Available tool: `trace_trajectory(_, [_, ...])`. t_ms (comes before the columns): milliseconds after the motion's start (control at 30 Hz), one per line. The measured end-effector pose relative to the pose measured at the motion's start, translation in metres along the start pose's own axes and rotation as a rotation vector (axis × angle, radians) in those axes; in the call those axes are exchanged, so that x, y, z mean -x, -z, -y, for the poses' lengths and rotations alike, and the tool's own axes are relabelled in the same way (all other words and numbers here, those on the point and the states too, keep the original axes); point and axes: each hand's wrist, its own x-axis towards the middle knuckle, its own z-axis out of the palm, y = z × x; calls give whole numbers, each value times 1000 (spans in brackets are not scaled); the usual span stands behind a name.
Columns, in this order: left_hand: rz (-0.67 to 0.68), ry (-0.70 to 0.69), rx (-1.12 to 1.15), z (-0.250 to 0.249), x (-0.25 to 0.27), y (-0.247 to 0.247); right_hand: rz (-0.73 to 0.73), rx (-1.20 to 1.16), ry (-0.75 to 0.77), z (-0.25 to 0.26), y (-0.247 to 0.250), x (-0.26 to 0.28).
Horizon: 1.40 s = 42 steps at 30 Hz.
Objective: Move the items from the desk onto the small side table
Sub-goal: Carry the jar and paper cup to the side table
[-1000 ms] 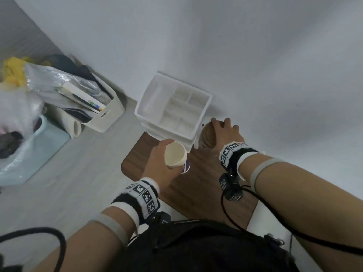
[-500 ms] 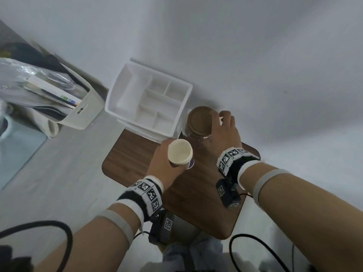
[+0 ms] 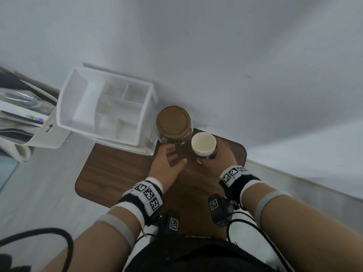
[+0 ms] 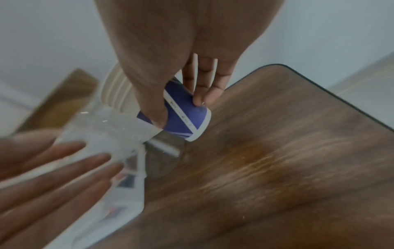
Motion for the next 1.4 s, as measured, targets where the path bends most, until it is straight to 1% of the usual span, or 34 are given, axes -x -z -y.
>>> trace_trajectory(33, [-30,22,-8,4,-5,0,-23,-5,-22,-5,-3,-8])
trace_trajectory(100, [-44,46,-32,13,-16,-2,-66,-1,-34,-12,-12,-25])
trace_trajectory(200, [-47,1,-69,31,-28,-4,-116,-6,-44,-17,-28,-49])
trace_trajectory(300, [-34,-44,-100,41,-29,-1,-169,-24,-80,-20,-38,-64])
trace_trajectory(367, [-31,-48,-126,46,-28,1,-171,-7,-122,-21,-41,-68])
trace_trajectory(467, [-56,-49,-128,45,-21,4,-127,-14,-194,-18,-38,-64])
trace_trajectory(600, [-65,-43,-135,24,10,13,17,33,-287,-2,-12,-37])
trace_trajectory(700, [-67,-59,-130,-7,48,26,104,114,-249,26,21,-1])
trace_trajectory(800, [-100,-57,-142,-54,99,50,201,126,-134,76,60,44])
trace_trajectory(867, [-130,-60,-107,-90,142,73,269,89,-67,121,89,79])
trace_trajectory(933, [-182,-61,-72,-126,187,97,325,105,36,168,114,114])
trace_trajectory(1000, [-294,-56,-46,-159,242,123,361,124,169,221,135,149])
trace_trajectory(1100, [-485,-54,35,-188,325,154,463,155,382,294,148,206])
trace_trajectory(1167, [-627,-39,67,-192,380,167,571,189,516,334,148,252])
trace_trajectory(1267, [-820,-6,104,-182,464,173,724,222,684,374,134,320])
trace_trajectory(1400, [-1072,83,201,-150,589,161,916,297,895,407,99,426])
